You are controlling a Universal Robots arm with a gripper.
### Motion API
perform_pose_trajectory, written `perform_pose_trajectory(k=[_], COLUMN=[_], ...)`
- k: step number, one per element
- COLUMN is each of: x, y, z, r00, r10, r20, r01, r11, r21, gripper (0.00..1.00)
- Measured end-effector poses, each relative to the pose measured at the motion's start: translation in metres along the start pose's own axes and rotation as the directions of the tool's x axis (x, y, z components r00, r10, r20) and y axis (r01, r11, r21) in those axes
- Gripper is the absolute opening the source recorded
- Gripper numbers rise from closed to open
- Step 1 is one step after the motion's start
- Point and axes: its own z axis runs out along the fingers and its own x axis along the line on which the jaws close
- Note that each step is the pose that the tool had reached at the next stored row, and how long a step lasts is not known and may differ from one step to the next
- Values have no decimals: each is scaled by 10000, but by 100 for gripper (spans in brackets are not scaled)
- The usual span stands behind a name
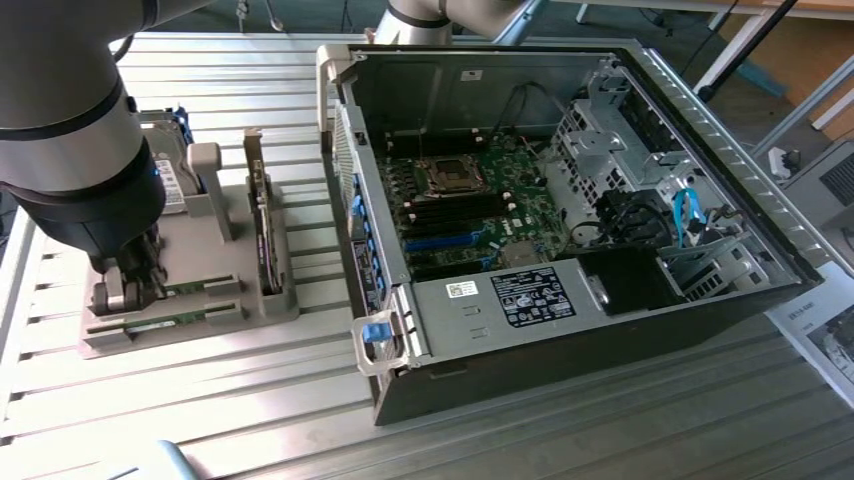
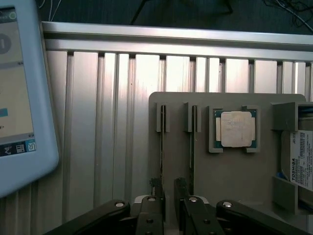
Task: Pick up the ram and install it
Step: 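Pick up the ram and move it above insertion slot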
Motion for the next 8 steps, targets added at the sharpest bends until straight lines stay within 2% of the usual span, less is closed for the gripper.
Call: perform_pose_trajectory(k=[2, 5, 8], x=[-1, 3, 5], y=[-1, -4, -5], z=[7, 84, 116], r00=[10000, 10000, 10000], r10=[0, 0, 1], r20=[1, 1, 0], r01=[0, 0, -1], r11=[10000, 10000, 10000], r21=[0, 2, 1], gripper=[24, 24, 24])
